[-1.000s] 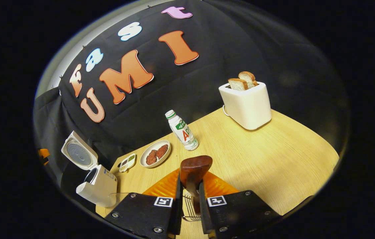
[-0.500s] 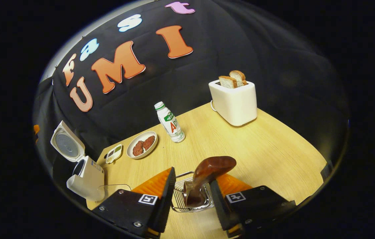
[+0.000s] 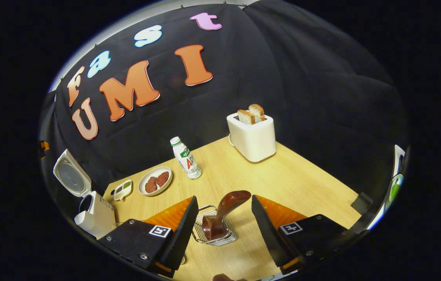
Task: Close the left gripper, press the button to open the rice cooker; take a wooden spoon from the chopstick holder with the right hand, scoop a spoonful of rice and pour it into the rice cooker, then put the wooden spoon back into the chopstick holder.
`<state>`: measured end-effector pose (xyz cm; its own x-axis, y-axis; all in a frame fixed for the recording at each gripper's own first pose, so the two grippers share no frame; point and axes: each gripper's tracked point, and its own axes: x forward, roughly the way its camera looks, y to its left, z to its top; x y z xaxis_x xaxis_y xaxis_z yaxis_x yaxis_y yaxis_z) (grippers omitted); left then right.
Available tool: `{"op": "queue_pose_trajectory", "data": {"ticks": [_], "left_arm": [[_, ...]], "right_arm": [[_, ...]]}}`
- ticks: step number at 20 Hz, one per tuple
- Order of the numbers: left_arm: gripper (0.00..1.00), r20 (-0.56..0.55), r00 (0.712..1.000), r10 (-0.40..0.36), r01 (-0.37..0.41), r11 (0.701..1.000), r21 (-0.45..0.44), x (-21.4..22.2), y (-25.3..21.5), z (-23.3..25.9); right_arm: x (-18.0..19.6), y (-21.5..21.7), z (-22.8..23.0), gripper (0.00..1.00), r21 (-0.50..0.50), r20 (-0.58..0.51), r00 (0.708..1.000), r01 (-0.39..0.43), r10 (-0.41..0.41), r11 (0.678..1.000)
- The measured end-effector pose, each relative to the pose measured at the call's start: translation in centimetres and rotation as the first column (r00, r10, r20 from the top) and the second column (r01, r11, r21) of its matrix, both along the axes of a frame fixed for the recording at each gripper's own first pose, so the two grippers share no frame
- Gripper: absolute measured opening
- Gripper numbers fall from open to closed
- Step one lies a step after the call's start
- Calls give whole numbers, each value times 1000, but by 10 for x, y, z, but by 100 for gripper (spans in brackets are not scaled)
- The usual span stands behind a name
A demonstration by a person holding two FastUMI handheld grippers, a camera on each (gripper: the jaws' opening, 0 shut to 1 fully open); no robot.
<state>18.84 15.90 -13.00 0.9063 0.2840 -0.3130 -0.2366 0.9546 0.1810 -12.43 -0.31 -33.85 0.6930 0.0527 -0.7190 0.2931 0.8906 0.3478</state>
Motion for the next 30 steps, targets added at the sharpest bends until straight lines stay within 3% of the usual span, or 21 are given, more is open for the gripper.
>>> {"op": "queue_pose_trajectory", "data": {"ticks": [3,6,10,14,18,21,26,30], "left_arm": [[99,-39,999,26,-27,999,-27,34,19,-9],[96,-118,993,2,-9,998,-60,59,21,-37],[99,-183,983,7,-25,995,-94,80,24,-71],[96,-271,962,31,-72,987,-143,80,32,-109],[99,-324,946,28,-72,989,-125,73,34,-112],[100,-407,913,21,-88,986,-145,49,25,-120],[97,-586,810,1,-137,972,-188,-18,10,-163],[96,-649,761,-19,-147,969,-201,-59,-2,-194]], "right_arm": [[3,-17,38,86,-47,72,997,35,-32,998],[7,-30,76,86,-95,135,990,58,-45,994],[8,-33,116,87,-125,200,979,70,-44,990],[9,-34,141,89,-165,244,970,55,-13,985],[18,-32,157,89,-148,279,960,30,13,989],[31,-23,160,89,-131,301,953,-6,45,991],[43,-13,157,89,-126,317,942,-75,112,989],[55,-7,154,89,-104,328,934,-114,142,988]]}}
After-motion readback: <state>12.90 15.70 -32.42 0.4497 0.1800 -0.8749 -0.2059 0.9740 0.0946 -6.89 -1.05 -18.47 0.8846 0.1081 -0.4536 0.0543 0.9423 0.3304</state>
